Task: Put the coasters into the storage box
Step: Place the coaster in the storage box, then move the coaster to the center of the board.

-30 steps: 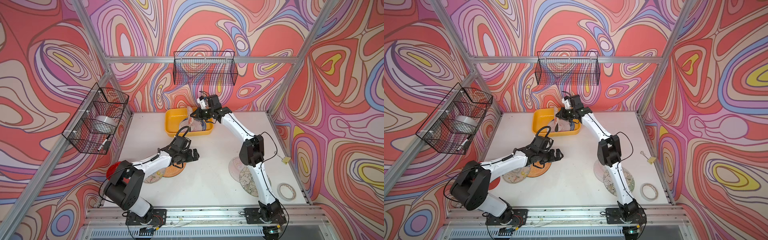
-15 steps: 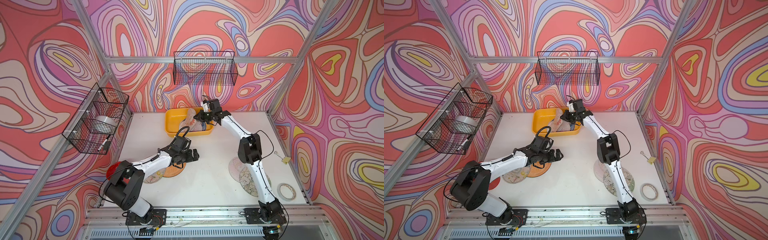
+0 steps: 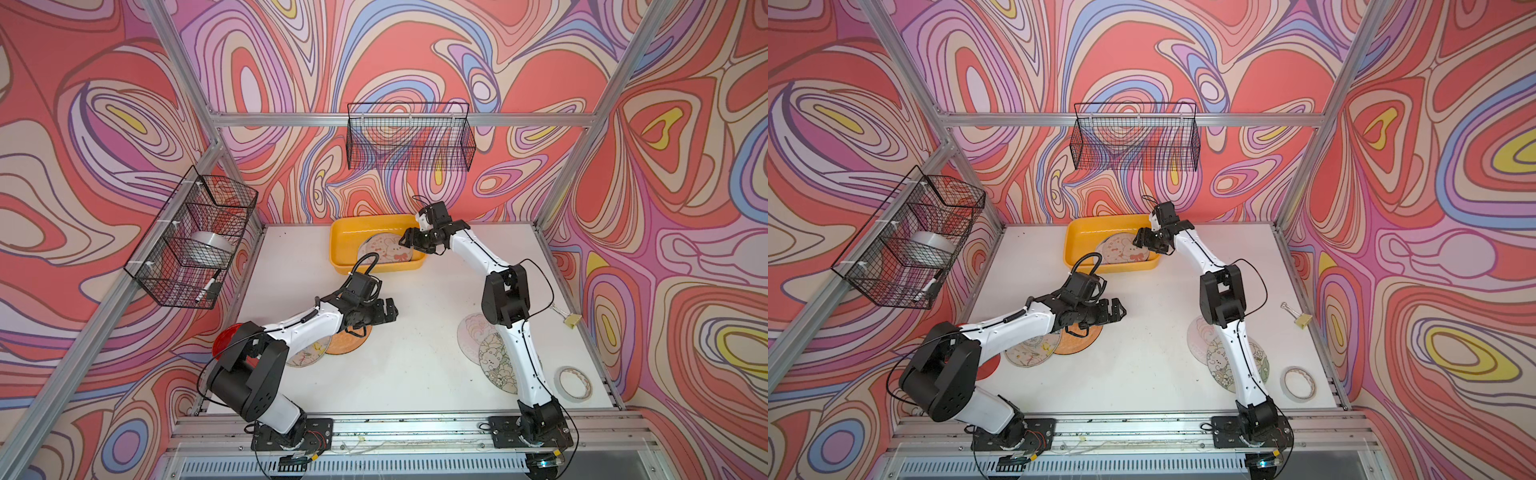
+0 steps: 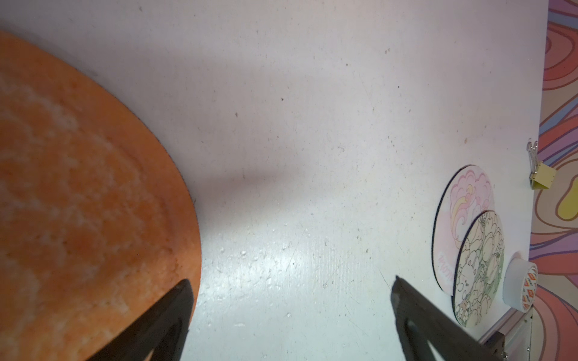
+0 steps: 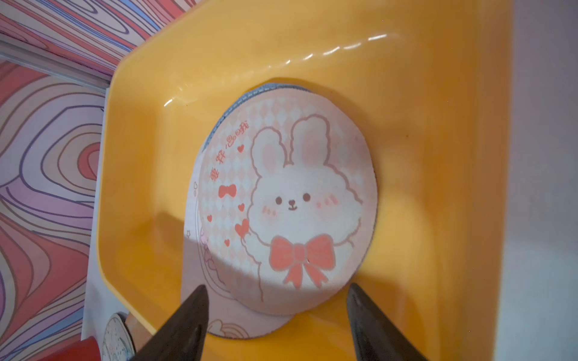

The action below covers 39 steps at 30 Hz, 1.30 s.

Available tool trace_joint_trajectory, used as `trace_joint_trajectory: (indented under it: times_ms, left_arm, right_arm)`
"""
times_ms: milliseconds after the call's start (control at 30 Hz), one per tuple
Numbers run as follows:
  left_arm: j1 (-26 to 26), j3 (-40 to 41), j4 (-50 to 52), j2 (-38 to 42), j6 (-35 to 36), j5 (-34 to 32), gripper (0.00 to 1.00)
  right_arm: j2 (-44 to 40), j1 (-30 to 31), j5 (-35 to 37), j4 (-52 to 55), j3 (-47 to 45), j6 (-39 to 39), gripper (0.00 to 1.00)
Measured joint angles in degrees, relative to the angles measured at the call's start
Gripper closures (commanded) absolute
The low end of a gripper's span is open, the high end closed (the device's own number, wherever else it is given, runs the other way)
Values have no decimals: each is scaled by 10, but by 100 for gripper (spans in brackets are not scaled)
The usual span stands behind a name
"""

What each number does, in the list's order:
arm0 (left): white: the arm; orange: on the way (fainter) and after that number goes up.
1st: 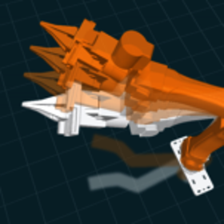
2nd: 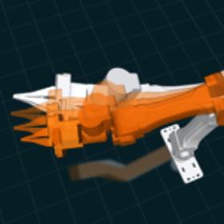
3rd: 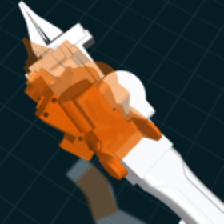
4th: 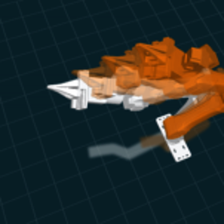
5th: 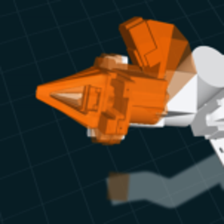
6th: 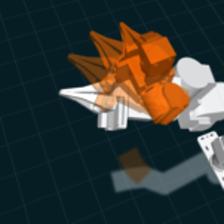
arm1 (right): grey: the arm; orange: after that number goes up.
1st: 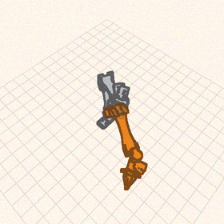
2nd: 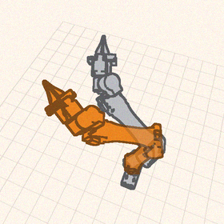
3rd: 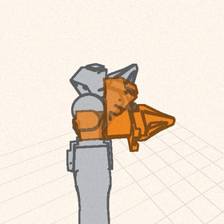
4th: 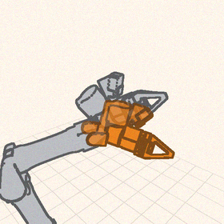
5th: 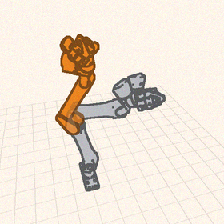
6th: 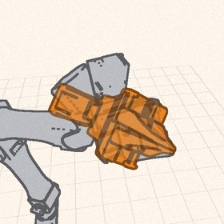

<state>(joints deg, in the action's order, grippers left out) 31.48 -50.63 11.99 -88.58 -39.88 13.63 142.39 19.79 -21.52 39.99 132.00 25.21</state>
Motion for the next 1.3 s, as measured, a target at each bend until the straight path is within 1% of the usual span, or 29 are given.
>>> trace_joint_trajectory:
  times_ms: [233, 400, 467, 633, 767, 933, 1100, 1300]
  left_arm:
    - [0, -5, 0, -4, 0, 3, 0]
    - [1, -19, 0, -16, 0, 7, 0]
    - [2, -22, -1, -19, 0, 9, 0]
    - [5, -28, -1, -27, 0, 14, 0]
    - [8, -31, -2, -31, 1, 17, 0]
    - [8, -33, -2, -32, 2, 20, 0]
    - [9, -39, -2, -39, 2, 25, 0]
    - [12, -41, -2, -45, 2, 29, 0]
  right_arm:
    - [-120, -4, 21, 24, -108, -34, 19]
    - [-228, -18, 34, 35, -222, -52, 11]
    - [-271, -29, 40, 35, -281, -55, 8]
    - [-345, -66, 66, 51, -402, -56, 2]
    - [-382, -102, 99, 78, -480, -49, 2]
    - [-417, -149, 145, 118, -551, -32, 2]
    - [-448, -193, 181, 138, -600, -16, 2]
    - [-454, -218, 196, 137, -647, -8, 2]
